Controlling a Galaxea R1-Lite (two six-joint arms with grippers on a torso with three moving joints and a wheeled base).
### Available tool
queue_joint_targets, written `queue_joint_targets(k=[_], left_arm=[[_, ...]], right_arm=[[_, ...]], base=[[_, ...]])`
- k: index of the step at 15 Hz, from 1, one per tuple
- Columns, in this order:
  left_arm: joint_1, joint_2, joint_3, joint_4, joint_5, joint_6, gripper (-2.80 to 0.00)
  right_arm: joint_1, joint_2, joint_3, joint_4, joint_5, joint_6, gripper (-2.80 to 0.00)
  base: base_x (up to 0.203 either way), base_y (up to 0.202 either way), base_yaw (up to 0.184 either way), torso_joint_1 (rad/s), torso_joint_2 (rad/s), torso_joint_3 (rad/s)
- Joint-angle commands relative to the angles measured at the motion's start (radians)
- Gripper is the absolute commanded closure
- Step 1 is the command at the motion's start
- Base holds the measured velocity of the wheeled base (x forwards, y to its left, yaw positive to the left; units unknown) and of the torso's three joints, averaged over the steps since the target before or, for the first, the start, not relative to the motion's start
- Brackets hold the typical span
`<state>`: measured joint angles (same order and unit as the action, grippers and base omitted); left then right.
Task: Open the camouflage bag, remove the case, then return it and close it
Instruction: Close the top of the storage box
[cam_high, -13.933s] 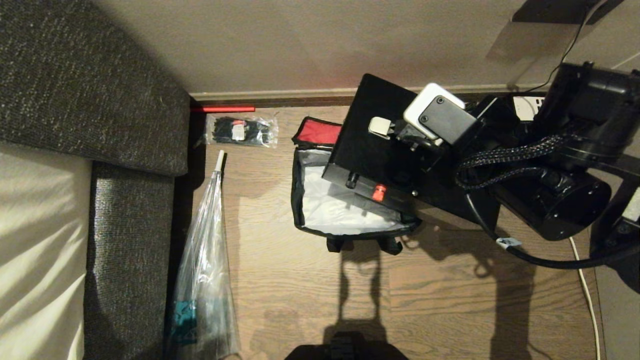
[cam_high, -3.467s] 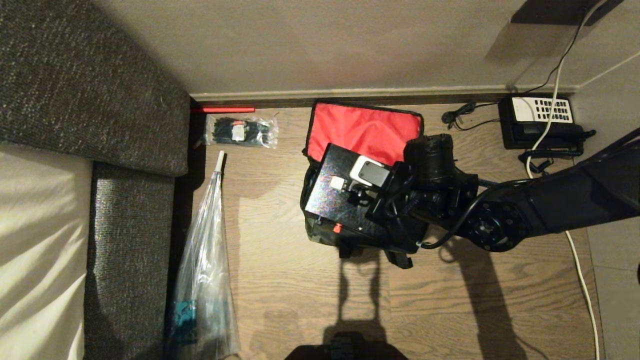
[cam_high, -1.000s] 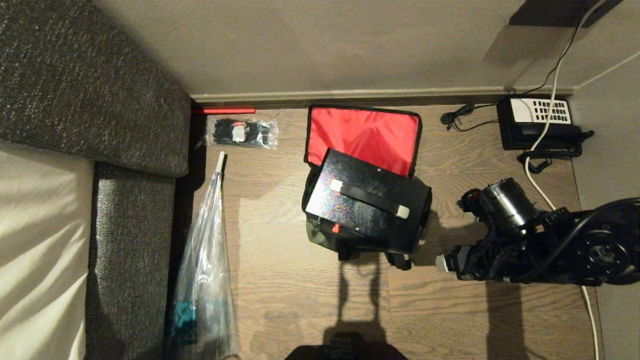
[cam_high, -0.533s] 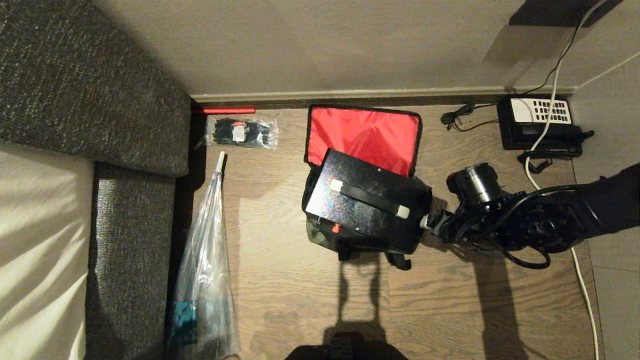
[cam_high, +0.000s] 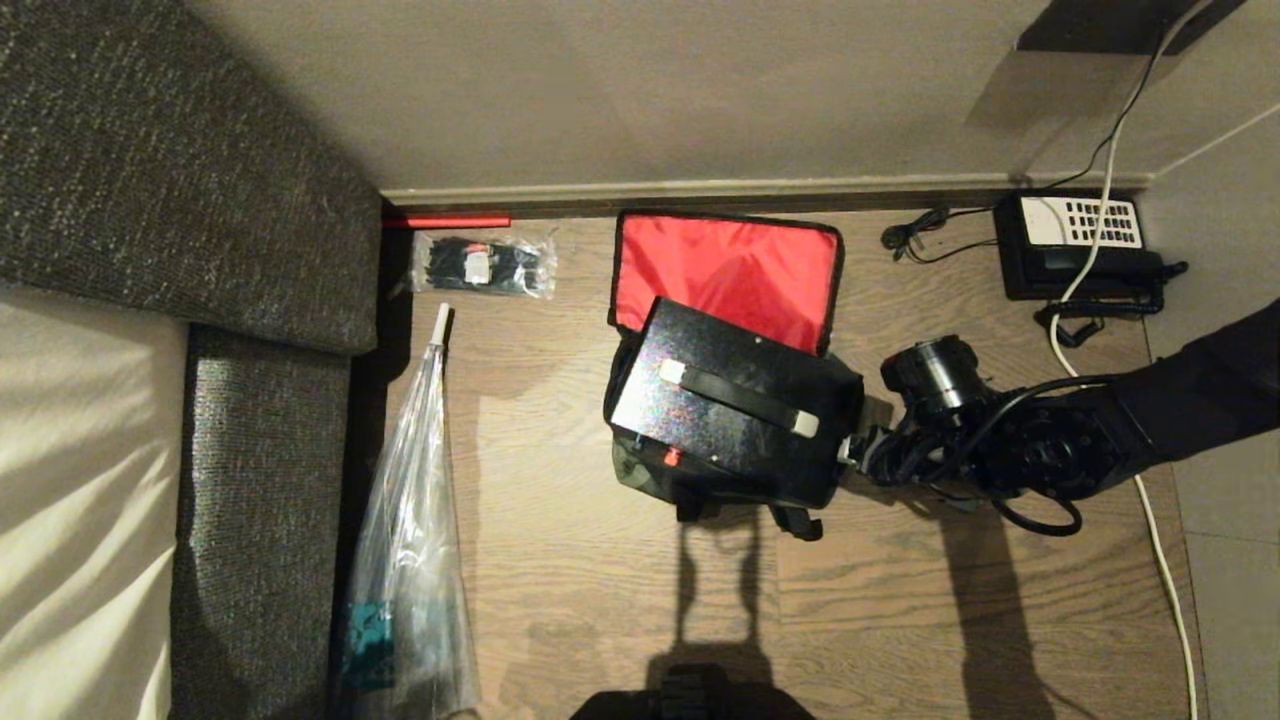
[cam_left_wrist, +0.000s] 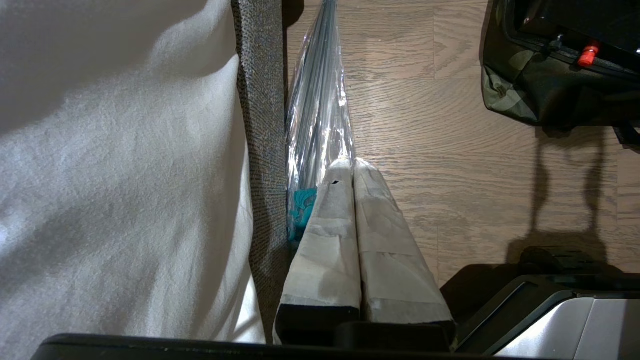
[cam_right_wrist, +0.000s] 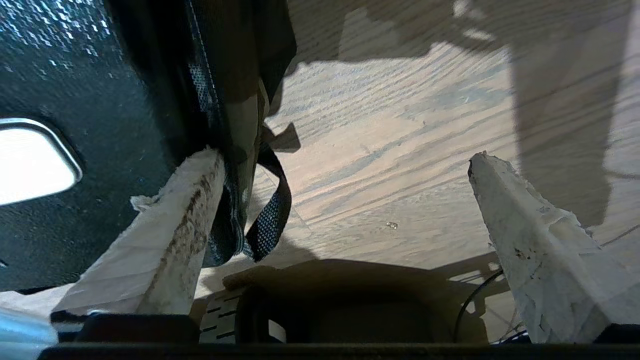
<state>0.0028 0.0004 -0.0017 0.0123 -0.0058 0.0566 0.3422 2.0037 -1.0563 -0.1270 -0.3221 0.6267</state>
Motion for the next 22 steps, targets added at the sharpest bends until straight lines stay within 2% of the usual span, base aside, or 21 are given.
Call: queue_joint_targets(k=[1, 9, 18, 22], left_arm=[[0.0, -0.002, 0.0, 0.0, 0.0, 0.0, 0.0], [0.0, -0.002, 0.0, 0.0, 0.0, 0.0, 0.0], [0.0, -0.002, 0.0, 0.0, 0.0, 0.002, 0.0], [-0.001, -0.002, 0.0, 0.0, 0.0, 0.0, 0.0]], right_arm=[[-0.002, 0.02, 0.005, -0.003, -0.003, 0.007, -2.8], [-0.003, 0.041, -0.041, -0.044, 0.026, 0.022, -2.8], [-0.014, -0.005, -0.013, -0.048, 0.187, 0.042, -2.8], [-0.032, 0.013, 0.007, -0.125, 0.259, 0.057, -2.8]], base=[[0.0, 0.0, 0.0, 0.0, 0.0, 0.0], [0.0, 0.0, 0.0, 0.0, 0.0, 0.0], [0.0, 0.0, 0.0, 0.0, 0.0, 0.0], [0.0, 0.0, 0.0, 0.0, 0.0, 0.0]])
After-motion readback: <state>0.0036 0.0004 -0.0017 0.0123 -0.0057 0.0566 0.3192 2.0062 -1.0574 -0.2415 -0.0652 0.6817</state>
